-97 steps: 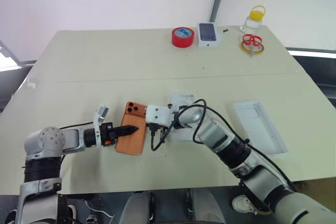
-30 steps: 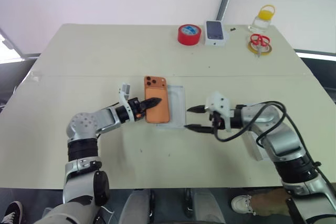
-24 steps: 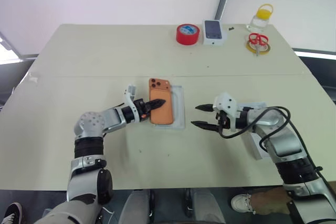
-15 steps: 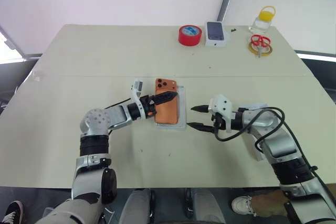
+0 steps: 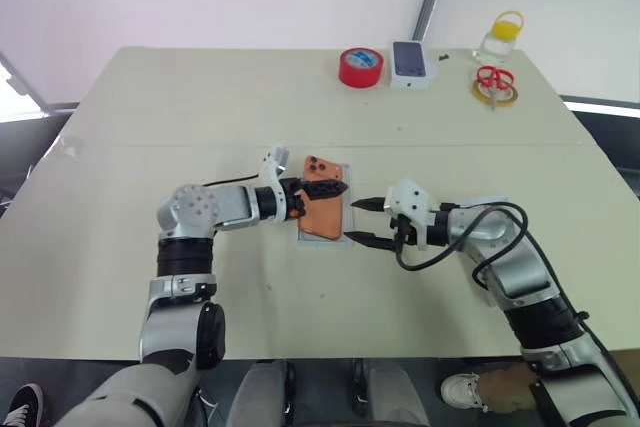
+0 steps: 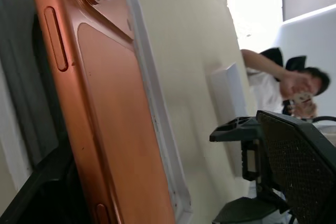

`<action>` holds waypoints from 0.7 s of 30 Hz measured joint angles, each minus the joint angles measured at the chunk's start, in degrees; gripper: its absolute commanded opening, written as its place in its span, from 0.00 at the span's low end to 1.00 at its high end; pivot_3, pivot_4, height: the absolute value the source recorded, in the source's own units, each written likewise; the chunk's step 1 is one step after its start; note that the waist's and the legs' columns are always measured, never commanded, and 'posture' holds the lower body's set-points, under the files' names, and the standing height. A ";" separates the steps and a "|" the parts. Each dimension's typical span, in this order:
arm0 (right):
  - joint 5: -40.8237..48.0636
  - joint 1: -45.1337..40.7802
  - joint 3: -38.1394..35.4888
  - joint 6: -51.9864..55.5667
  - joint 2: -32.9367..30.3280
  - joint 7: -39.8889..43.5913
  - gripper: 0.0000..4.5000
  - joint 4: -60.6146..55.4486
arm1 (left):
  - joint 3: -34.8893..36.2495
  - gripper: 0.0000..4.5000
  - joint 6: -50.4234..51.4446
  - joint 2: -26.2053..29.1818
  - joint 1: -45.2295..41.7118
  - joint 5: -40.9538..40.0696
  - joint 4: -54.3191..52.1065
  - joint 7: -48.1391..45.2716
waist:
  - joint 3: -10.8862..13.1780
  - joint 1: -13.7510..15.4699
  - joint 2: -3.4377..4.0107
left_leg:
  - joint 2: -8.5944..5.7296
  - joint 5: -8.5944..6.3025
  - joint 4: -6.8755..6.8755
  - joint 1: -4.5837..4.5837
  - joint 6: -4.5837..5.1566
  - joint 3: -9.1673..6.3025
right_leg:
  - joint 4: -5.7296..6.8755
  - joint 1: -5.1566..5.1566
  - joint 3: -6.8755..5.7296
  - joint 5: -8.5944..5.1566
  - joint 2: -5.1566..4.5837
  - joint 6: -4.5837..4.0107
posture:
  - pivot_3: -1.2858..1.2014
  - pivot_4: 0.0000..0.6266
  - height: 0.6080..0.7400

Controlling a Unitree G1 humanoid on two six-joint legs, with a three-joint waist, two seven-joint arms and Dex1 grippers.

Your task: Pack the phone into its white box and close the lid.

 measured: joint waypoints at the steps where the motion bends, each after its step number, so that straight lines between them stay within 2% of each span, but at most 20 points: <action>1: -0.01 0.00 0.00 -0.10 0.00 -0.08 0.67 0.00 | 0.07 0.99 0.93 0.02 -0.20 0.01 -0.23 0.35 | 0.00 -0.10 0.00 | 0.01 0.00 -0.01 0.00 0.00 0.00 | 0.00 0.00 0.00 0.00 0.02 0.01 | 0.52 0.24 1.00; 10: -0.51 0.00 0.14 -0.57 0.94 -0.76 0.67 0.09 | -1.48 0.99 5.45 2.45 -0.52 1.90 -3.75 1.44 | 0.00 -0.63 0.00 | 0.04 0.02 -0.03 0.01 -0.04 0.00 | 0.01 -0.01 0.00 0.00 0.04 0.01 | 0.52 0.24 1.00; 16: -0.56 0.14 0.69 -0.75 1.29 -1.26 0.67 0.14 | -6.15 0.99 6.01 6.54 -0.84 4.88 -10.06 1.20 | 0.02 -1.09 0.02 | 0.15 0.05 -0.06 0.01 -0.11 0.00 | 0.02 -0.04 0.01 0.00 0.13 0.01 | 0.52 0.24 1.00; 21: -0.55 0.11 1.27 -0.76 2.29 -1.70 0.67 0.14 | -8.19 0.99 8.91 7.54 -0.66 5.71 -14.48 1.12 | 0.03 -0.83 0.03 | 0.11 0.05 -0.06 -0.02 -0.11 0.00 | 0.01 -0.04 0.02 0.00 0.09 0.00 | 0.52 0.24 1.00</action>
